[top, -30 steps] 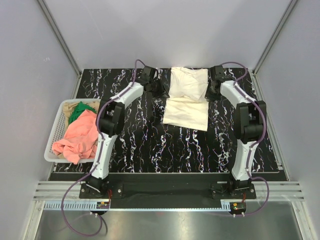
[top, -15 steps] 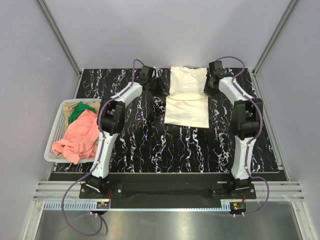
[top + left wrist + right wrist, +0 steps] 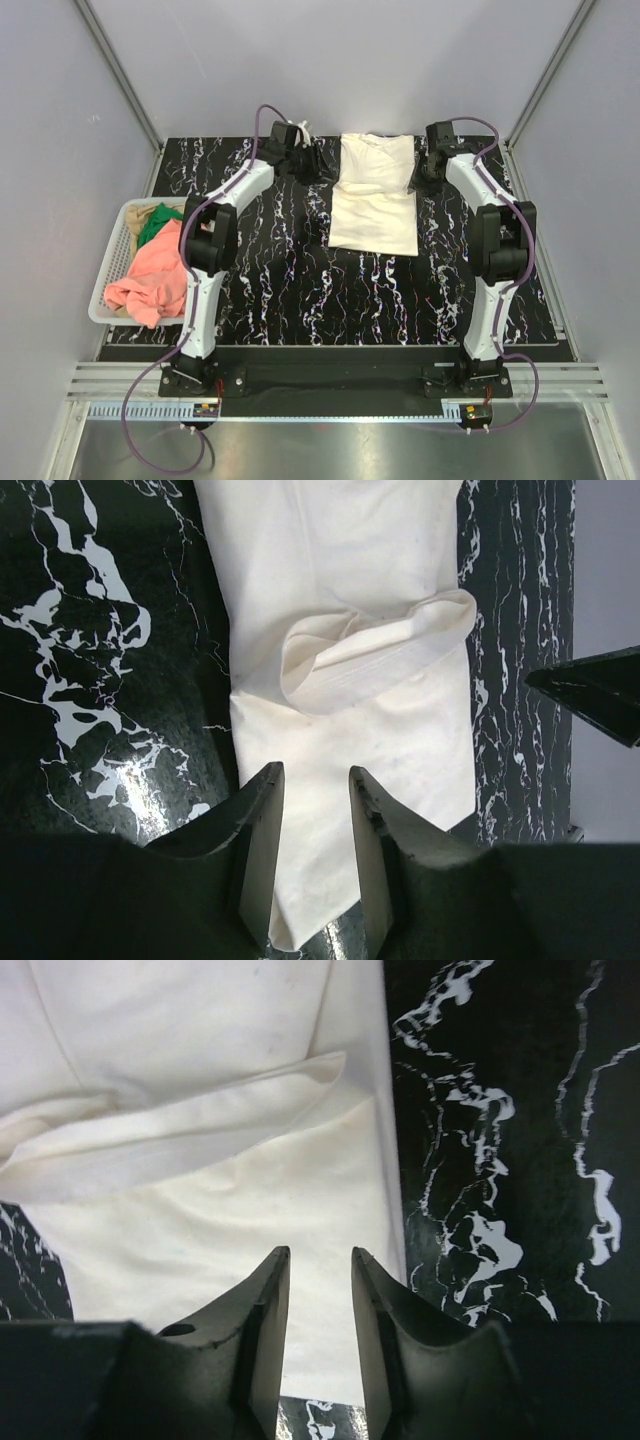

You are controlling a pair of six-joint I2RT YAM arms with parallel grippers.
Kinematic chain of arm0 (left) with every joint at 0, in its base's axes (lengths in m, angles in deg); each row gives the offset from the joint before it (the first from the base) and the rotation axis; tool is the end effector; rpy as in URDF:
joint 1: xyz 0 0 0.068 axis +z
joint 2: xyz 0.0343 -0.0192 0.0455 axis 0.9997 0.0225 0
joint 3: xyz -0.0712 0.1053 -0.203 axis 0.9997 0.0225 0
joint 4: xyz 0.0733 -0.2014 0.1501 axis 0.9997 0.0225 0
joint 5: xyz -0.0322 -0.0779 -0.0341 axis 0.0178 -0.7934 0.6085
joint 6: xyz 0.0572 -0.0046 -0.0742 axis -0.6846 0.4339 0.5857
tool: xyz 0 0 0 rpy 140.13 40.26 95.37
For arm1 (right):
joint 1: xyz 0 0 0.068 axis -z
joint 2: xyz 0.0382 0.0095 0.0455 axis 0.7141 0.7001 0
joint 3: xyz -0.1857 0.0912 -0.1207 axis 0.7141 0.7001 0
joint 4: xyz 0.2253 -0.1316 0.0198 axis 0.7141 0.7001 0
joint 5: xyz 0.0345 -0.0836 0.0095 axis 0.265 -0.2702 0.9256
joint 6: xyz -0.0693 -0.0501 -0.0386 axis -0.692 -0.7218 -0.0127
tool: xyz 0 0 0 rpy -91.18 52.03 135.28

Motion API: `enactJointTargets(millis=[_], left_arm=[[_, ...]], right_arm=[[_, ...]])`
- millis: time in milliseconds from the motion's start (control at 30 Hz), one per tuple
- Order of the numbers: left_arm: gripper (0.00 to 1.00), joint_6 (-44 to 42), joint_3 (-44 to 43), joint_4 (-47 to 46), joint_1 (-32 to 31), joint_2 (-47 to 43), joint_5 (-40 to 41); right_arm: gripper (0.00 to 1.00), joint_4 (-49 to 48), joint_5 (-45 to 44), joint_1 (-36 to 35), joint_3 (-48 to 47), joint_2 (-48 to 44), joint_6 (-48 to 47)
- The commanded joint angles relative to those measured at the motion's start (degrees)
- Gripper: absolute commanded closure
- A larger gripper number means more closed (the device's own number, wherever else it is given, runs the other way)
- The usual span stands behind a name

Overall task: Fold and stack the t-shirts
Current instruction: Fold the tshirt

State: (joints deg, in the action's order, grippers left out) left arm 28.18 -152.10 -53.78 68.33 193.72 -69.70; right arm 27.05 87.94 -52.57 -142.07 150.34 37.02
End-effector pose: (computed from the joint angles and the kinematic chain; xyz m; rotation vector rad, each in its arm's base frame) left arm 0.4899 -0.2235 0.1661 0.0163 2.3916 -1.0050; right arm 0.4633 0.0567 0.1645 0.3223 2.5660 0.1807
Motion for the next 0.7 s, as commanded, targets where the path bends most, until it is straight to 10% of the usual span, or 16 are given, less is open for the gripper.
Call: enactJointTargets(millis=[0,667], left_arm=[[0.64,-2.3,1.9,-1.3,-0.6,-1.0,-2.4],[0.66,-1.7,-9.7,-1.5,-0.4,12.3,-5.7]], right_arm=[[0.60,-2.3,10.6,1.1,0.8,-1.2,-5.9],[0.58,-2.5,24.5,6.7,6.1,1.8,-9.7]])
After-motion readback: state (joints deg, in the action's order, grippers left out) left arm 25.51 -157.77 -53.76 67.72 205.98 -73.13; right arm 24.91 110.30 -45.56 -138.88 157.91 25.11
